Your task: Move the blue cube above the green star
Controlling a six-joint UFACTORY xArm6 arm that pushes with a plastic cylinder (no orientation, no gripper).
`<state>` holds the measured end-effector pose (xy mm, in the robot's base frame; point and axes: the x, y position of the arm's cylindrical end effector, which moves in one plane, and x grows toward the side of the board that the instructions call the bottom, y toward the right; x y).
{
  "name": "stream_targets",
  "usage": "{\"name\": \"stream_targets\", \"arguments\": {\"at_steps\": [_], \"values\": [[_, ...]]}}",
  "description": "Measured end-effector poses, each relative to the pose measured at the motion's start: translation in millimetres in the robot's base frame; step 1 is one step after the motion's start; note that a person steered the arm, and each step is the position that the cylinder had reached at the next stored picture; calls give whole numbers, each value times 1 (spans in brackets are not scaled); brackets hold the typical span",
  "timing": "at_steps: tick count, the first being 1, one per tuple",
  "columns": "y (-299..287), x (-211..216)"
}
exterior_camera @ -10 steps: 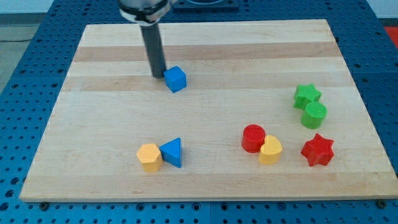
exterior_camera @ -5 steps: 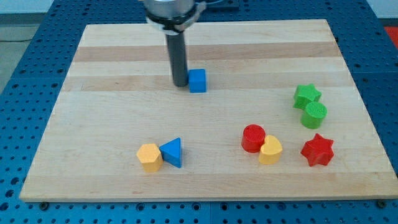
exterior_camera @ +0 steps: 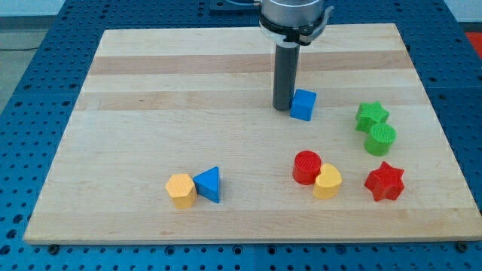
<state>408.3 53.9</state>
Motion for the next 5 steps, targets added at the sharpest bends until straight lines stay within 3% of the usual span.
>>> {"name": "stream_targets", "arguments": {"at_steps": [2, 5], "values": [[5, 20], [51, -5]]}}
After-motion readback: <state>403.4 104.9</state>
